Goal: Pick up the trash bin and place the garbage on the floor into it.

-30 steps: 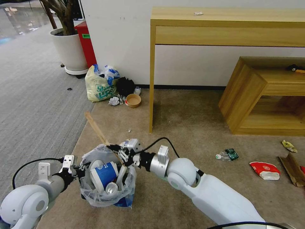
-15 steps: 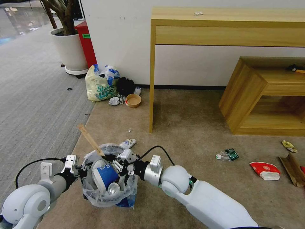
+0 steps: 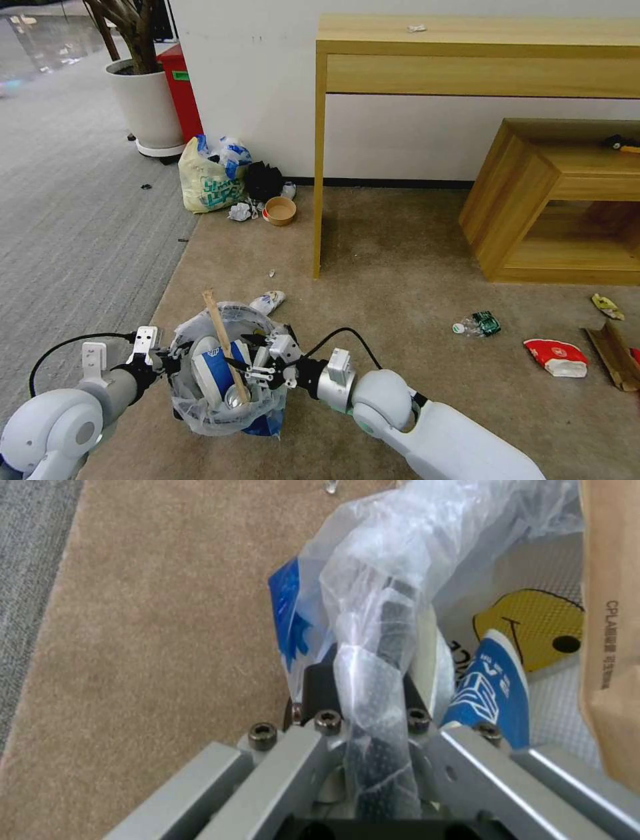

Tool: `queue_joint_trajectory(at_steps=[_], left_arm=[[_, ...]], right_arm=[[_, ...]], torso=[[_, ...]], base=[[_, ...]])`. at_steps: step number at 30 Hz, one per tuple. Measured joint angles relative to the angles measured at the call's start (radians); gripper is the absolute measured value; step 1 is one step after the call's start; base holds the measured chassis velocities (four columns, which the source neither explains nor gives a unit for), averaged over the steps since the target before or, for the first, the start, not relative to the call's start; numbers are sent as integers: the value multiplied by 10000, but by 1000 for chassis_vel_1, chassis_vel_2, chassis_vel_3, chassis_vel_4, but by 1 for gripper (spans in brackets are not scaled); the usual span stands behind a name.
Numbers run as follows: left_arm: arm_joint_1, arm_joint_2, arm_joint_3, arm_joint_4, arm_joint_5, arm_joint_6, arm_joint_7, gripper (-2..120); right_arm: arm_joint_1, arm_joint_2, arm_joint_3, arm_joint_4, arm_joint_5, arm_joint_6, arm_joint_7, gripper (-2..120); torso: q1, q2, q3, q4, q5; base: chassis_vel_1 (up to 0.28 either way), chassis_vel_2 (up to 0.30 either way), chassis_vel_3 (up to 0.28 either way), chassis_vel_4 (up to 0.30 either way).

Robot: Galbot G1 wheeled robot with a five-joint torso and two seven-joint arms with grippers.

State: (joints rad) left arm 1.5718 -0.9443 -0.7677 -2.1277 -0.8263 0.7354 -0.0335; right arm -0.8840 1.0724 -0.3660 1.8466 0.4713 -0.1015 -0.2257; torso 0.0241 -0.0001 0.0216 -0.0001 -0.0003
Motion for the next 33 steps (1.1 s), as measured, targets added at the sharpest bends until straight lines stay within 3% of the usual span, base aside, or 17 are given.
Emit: queue_joint_trajectory(at_steps=[5, 7, 9, 17, 33], left_arm=[[79, -203, -49, -54, 62, 0, 9, 0], [184, -389, -162, -97, 149, 0, 15, 0], [258, -476, -221, -130, 213, 0, 35, 0], [554, -642, -366, -387, 361, 0, 157, 0], [772, -789, -602, -471, 504, 0, 309, 0]], right_arm=[[-198, -10, 466, 165, 5, -12, 231, 88], [-379, 152, 1021, 227, 14, -84, 491, 97], [-503, 287, 1454, 228, -37, -137, 607, 100], [-1381, 479, 3837, 248, -378, -217, 918, 100], [-2140, 779, 5321, 9, -415, -221, 1487, 100]], torso=[[0, 0, 0, 0, 0], [0, 0, 0, 0, 0], [0, 0, 0, 1, 0], [0, 0, 0, -2, 1], [0, 0, 0, 1, 0]], base=[[0, 0, 0, 0], [0, 0, 0, 0], [0, 0, 0, 0], [0, 0, 0, 0], [0, 0, 0, 0]])
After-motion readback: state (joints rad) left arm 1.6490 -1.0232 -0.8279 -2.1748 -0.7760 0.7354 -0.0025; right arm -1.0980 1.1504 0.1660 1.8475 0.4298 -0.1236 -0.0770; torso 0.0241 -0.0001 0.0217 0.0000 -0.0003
